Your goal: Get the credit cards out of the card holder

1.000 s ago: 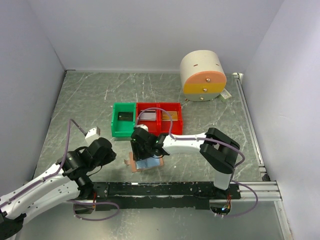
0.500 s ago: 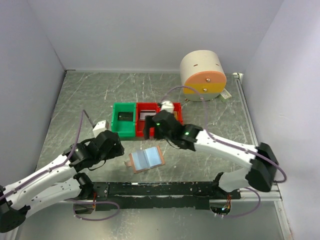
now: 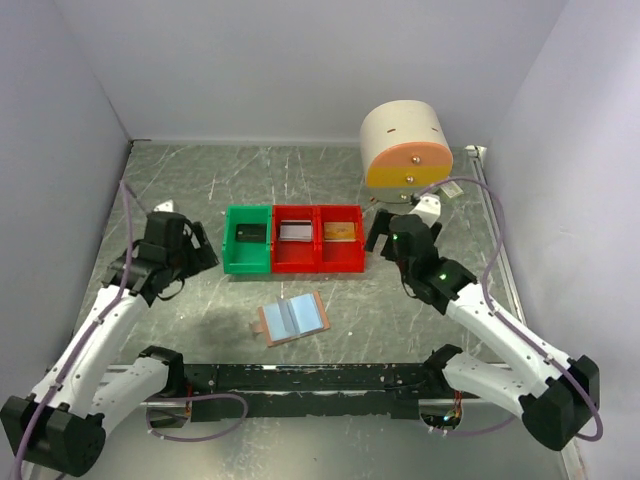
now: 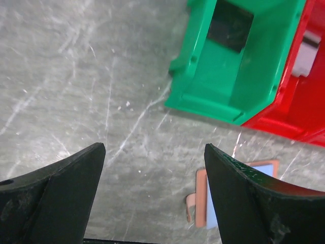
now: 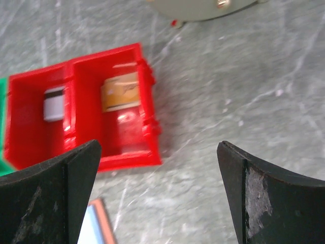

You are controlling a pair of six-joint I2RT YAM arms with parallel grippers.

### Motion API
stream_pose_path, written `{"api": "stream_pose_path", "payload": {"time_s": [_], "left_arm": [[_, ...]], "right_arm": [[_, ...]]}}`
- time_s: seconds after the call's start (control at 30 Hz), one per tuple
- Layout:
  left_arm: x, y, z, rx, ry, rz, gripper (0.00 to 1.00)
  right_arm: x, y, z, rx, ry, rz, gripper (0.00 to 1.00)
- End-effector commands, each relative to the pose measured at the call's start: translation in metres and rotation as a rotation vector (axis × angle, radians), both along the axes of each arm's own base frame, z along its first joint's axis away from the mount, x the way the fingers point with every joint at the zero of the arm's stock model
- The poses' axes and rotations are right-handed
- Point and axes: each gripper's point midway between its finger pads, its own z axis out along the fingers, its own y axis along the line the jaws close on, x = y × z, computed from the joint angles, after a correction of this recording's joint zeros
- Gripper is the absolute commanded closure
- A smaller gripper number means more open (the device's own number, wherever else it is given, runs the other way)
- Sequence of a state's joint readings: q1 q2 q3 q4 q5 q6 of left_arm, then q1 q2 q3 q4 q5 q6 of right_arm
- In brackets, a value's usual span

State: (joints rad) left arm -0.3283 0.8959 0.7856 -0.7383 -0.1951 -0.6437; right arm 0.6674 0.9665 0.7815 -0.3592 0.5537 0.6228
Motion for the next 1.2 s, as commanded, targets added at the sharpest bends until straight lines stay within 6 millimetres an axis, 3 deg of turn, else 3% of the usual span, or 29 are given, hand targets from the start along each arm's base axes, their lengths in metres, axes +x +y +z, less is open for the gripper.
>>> {"api": "stream_pose_path", "payload": {"time_s": [0.0, 0.07, 0.13, 0.2, 0.27, 0.37, 0.4, 0.63, 0.77, 1.17], "left_arm": [[0.016, 0.008, 0.046, -0.016, -0.092, -0.044, 0.09], [0.021, 0.013, 0.066, -0.002, -0.121, -0.015, 0.09], [0.024, 0.018, 0.087, 0.009, -0.158, 0.010, 0.09], [0.025, 0.022, 0.108, 0.016, -0.203, 0.025, 0.08], [0.026, 0.027, 0.132, 0.021, -0.260, 0.045, 0.08], [0.025, 0.032, 0.162, 0.019, -0.331, 0.073, 0.06], [0.024, 0.033, 0.172, 0.013, -0.356, 0.080, 0.01], [0.022, 0.039, 0.221, 0.032, -0.420, 0.088, 0.00], [0.019, 0.045, 0.229, 0.057, -0.420, 0.104, 0.00], [0.006, 0.043, 0.213, 0.026, -0.398, 0.100, 0.00]], "right_arm": [[0.014, -0.033, 0.000, -0.066, 0.031, -0.010, 0.00], [0.021, -0.047, 0.012, -0.067, 0.022, -0.030, 0.00], [0.025, -0.054, 0.036, -0.093, -0.023, -0.032, 0.00], [0.028, -0.057, 0.069, -0.118, -0.085, -0.025, 0.00], [0.031, -0.056, 0.114, -0.132, -0.172, 0.001, 0.00], [0.031, -0.053, 0.160, -0.163, -0.257, 0.053, 0.00], [0.031, -0.052, 0.173, -0.171, -0.281, 0.066, 0.00], [0.020, -0.053, 0.245, -0.146, -0.425, 0.091, 0.00], [0.010, -0.044, 0.252, -0.104, -0.448, 0.148, 0.00], [0.014, -0.054, 0.222, -0.070, -0.330, 0.047, 0.00]]}}
